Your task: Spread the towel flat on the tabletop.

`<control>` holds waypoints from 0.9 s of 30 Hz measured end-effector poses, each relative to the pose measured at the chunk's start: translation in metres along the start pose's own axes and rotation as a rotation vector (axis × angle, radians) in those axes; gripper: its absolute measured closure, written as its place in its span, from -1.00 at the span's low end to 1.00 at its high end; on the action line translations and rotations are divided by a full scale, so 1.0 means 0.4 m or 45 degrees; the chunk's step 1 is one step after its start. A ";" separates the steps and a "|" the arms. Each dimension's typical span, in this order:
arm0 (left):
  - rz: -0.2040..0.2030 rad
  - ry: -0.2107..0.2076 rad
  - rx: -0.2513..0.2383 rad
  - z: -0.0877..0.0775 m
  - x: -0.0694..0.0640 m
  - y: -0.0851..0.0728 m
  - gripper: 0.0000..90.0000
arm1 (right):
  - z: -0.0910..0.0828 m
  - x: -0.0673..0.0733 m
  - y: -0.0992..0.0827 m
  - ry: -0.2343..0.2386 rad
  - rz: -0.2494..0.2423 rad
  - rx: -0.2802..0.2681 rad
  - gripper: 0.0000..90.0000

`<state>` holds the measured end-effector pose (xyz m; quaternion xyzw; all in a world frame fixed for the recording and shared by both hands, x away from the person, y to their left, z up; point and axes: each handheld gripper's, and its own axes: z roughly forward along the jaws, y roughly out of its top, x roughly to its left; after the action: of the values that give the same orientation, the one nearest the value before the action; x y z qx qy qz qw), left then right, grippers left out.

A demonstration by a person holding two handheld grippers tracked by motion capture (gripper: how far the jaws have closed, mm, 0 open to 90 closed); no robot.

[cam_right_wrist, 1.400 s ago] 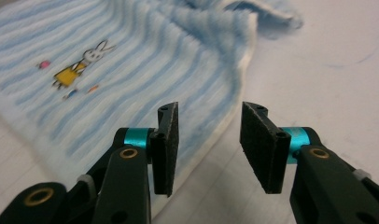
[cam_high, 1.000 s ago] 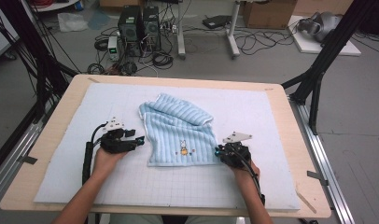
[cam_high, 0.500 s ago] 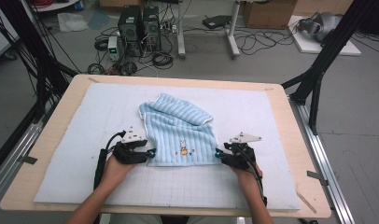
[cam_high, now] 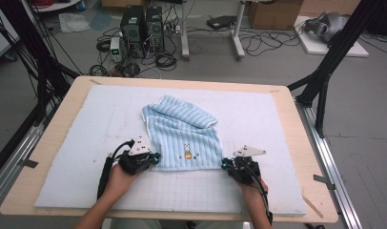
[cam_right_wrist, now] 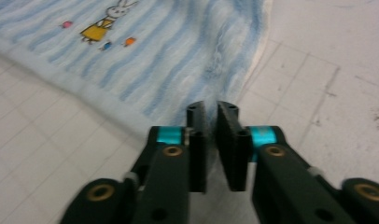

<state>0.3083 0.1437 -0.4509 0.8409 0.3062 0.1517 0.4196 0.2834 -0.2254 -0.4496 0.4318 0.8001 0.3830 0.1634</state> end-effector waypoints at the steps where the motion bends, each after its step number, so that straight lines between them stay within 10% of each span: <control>1: -0.024 -0.018 -0.005 -0.004 0.000 -0.004 0.96 | -0.002 0.007 -0.002 -0.009 -0.016 0.002 0.90; 22: -0.115 -0.209 0.022 -0.181 -0.017 -0.105 0.96 | -0.108 0.122 -0.060 0.248 -0.145 0.109 0.89; 25: -0.136 -0.213 -0.041 -0.203 -0.011 -0.115 0.93 | -0.124 0.127 -0.059 0.270 -0.119 0.058 0.59; 27: -0.194 -0.160 -0.094 -0.204 0.002 -0.116 0.57 | -0.128 0.111 -0.051 0.252 -0.039 -0.011 0.42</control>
<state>0.2490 0.2156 -0.4390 0.8071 0.3364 0.0774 0.4789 0.2159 -0.2201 -0.4284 0.3788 0.8172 0.4247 0.0915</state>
